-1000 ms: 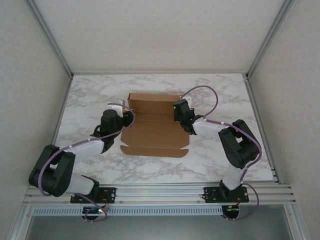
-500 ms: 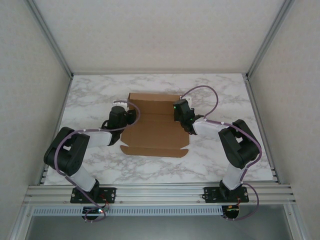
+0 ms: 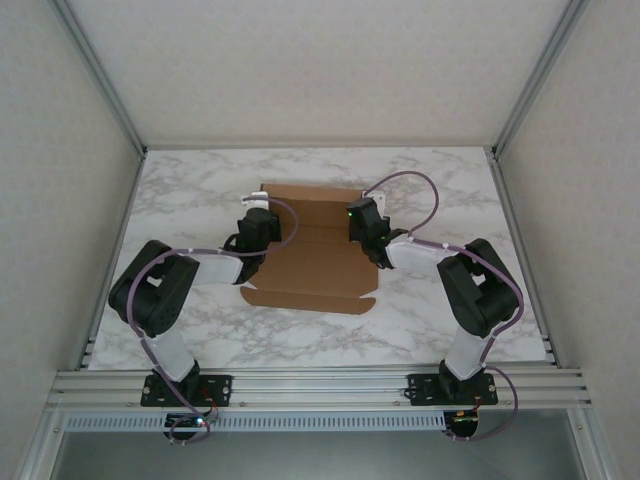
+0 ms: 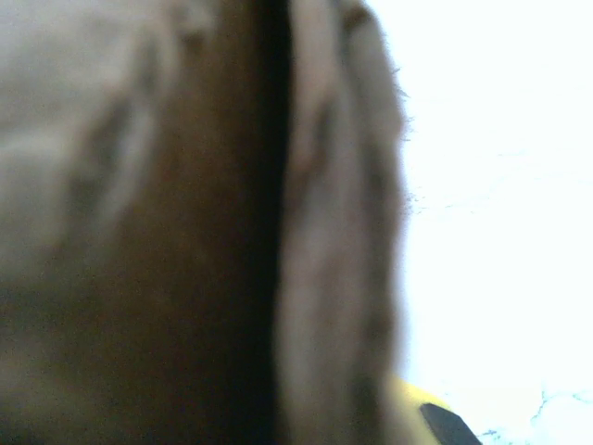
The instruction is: Fold the paper box
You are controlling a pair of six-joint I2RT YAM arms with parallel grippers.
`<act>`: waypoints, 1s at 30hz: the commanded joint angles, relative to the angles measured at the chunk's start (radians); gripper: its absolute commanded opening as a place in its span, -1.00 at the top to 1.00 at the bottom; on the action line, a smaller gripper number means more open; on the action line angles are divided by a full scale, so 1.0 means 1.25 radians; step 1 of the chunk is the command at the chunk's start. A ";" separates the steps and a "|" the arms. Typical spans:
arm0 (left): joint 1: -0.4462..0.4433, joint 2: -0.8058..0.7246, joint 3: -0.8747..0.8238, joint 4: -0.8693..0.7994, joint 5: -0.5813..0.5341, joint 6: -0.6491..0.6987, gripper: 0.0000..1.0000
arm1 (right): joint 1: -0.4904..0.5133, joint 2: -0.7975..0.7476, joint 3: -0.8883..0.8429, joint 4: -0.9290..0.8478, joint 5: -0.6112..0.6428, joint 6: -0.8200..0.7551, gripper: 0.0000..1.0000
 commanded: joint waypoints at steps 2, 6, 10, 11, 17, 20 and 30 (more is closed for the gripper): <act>-0.029 0.037 0.028 -0.002 -0.099 -0.082 1.00 | 0.027 0.030 0.042 -0.086 0.025 0.106 1.00; -0.041 0.060 0.044 -0.005 -0.147 -0.113 1.00 | 0.057 0.058 0.104 -0.176 0.094 0.181 1.00; -0.045 0.076 0.060 -0.012 -0.163 -0.133 1.00 | 0.075 0.082 0.145 -0.245 0.149 0.240 1.00; -0.045 0.077 0.063 -0.016 -0.169 -0.140 1.00 | 0.075 0.087 0.154 -0.268 0.158 0.263 1.00; -0.045 0.079 0.068 -0.025 -0.170 -0.153 1.00 | 0.075 0.132 0.228 -0.382 0.172 0.361 1.00; -0.044 0.075 0.066 -0.024 -0.162 -0.149 1.00 | 0.075 0.127 0.220 -0.371 0.179 0.360 1.00; -0.033 0.049 0.046 -0.013 -0.095 -0.125 0.74 | 0.048 0.087 0.160 -0.280 0.142 0.301 0.88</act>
